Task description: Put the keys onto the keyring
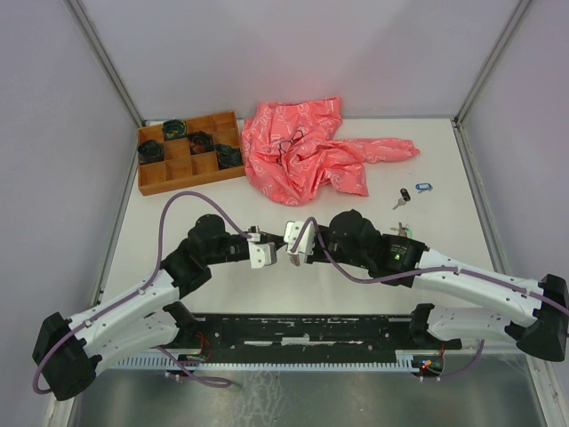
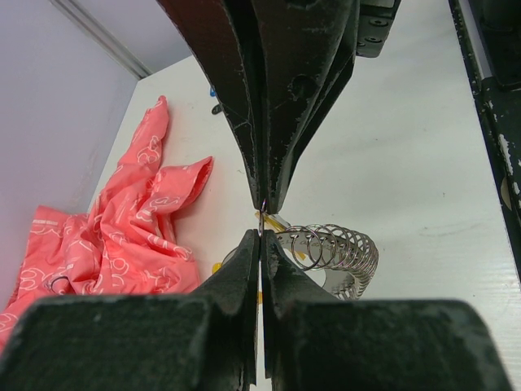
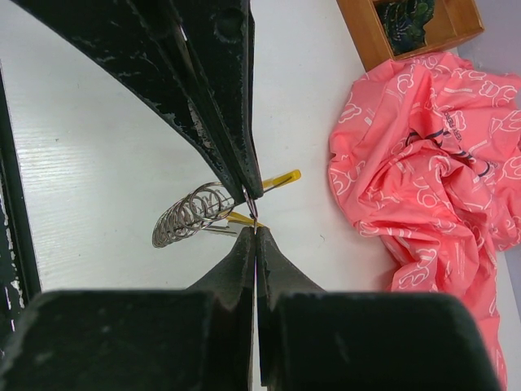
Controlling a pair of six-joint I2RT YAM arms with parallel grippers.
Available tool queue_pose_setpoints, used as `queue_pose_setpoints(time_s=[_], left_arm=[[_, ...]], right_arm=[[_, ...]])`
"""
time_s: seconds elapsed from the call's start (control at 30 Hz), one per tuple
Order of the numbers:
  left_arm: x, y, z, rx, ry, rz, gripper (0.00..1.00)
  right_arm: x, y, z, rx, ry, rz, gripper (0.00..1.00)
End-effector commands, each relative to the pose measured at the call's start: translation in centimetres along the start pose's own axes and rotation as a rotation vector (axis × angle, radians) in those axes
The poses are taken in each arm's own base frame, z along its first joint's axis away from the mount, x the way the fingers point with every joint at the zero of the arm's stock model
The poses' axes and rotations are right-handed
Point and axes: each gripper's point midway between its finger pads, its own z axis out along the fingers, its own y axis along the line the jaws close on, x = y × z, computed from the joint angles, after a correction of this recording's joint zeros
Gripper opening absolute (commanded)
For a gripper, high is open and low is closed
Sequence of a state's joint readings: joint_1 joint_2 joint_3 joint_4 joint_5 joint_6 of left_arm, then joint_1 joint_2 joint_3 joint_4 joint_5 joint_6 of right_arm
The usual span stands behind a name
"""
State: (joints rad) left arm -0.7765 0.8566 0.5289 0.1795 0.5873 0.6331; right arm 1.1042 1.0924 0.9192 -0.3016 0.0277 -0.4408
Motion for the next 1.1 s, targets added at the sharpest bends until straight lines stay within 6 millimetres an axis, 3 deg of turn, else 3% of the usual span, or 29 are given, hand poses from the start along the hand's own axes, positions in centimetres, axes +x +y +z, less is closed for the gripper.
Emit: queue_pose_setpoints(time_s=[0.0, 1.07], left_arm=[[-2.1, 0.4, 0.3, 0.015, -0.073, 0.004, 0.03], [-1.2, 0.4, 0.7, 0.031, -0.016, -0.033, 0.03]], right_arm=[[-4.2, -1.9, -1.2, 0.052, -0.139, 0.023, 0.01], [-5.5, -1.3, -1.4, 0.003, -0.186, 0.024, 0.01]])
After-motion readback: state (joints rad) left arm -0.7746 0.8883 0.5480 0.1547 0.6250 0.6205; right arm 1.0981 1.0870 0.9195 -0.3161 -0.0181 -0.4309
